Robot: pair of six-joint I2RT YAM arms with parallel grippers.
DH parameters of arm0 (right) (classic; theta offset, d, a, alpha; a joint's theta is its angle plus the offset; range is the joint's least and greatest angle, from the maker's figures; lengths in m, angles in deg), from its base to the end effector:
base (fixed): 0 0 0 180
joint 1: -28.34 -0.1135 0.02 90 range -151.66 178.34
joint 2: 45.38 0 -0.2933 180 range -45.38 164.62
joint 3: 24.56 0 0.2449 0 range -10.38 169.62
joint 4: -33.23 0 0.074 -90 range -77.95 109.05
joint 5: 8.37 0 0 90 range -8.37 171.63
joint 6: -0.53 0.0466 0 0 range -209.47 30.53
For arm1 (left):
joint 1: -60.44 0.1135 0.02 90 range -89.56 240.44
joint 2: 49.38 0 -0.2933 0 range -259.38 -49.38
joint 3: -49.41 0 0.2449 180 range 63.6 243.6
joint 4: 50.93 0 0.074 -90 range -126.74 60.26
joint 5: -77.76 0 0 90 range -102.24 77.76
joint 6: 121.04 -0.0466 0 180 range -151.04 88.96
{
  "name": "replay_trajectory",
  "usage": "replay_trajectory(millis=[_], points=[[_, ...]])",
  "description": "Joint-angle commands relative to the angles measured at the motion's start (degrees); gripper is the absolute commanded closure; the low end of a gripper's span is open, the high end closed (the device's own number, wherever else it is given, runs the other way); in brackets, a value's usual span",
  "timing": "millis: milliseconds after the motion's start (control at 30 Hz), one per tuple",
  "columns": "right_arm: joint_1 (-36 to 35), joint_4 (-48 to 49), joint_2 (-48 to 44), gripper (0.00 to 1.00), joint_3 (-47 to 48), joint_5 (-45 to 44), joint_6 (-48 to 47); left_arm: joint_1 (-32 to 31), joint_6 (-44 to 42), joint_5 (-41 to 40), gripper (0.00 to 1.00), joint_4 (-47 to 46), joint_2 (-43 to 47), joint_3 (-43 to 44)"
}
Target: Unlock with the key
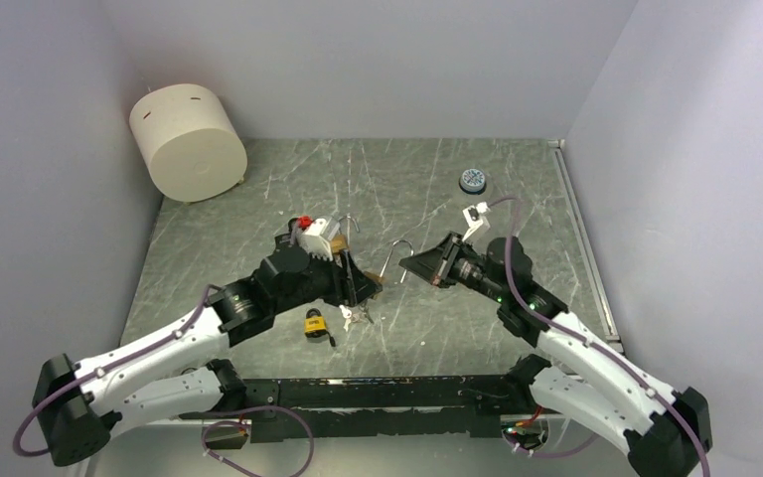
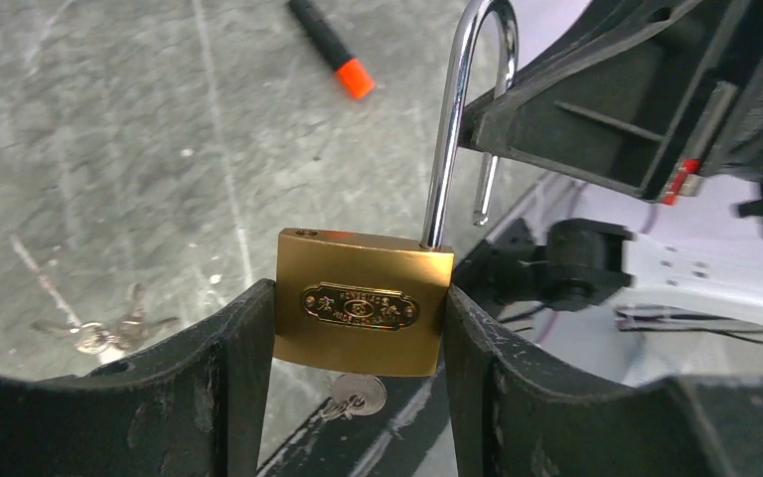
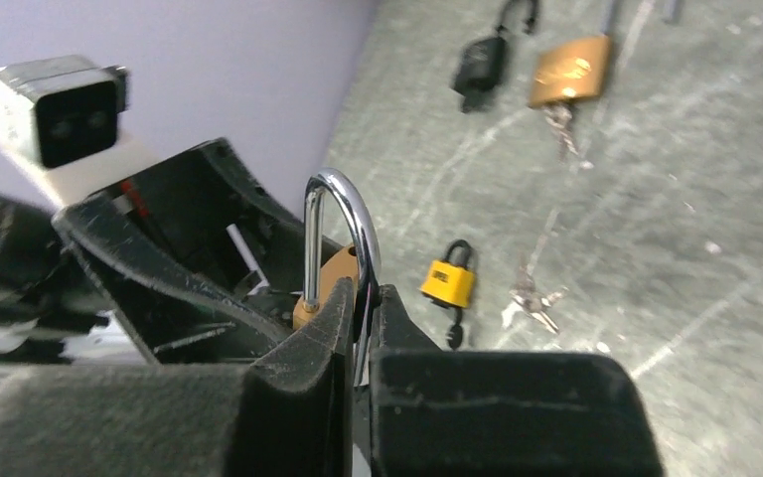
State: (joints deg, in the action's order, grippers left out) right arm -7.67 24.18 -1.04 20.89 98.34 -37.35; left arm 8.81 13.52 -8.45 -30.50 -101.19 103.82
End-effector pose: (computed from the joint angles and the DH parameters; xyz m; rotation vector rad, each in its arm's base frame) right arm 0.1317 0.1123 0.3068 0.0258 1.9118 1.3479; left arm 0.1205 -0.1572 0.3182 0.1774 2.0621 -1.1680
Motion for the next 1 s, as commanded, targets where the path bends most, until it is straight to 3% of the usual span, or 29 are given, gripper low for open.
replay_trajectory(millis=[0,333,567,733,967], points=[[3.9,-9.5,6.2,1.0,6.2,-3.9,-5.1,2.0,-1.5,-14.9,0.97,3.4,-4.8,2.6],[9.8,-3.1,21.7,1.0,7.2,-1.1,-5.4,2.0,-5.6,-24.5,0.98,0.1,-25.4,9.6],[14.4,4.0,33.4,0.81,9.4,-1.3,-7.8,4.6,-3.7,-28.3,0.97,4.3,-42.2,21.5],[19.0,-1.3,43.5,0.75,16.1,1.2,-9.3,7.3,-4.3,-26.0,0.97,6.6,-53.7,30.0],[20.2,-1.6,39.5,0.7,12.7,2.4,-10.5,9.5,-6.7,-23.7,0.97,6.0,-61.5,36.6]])
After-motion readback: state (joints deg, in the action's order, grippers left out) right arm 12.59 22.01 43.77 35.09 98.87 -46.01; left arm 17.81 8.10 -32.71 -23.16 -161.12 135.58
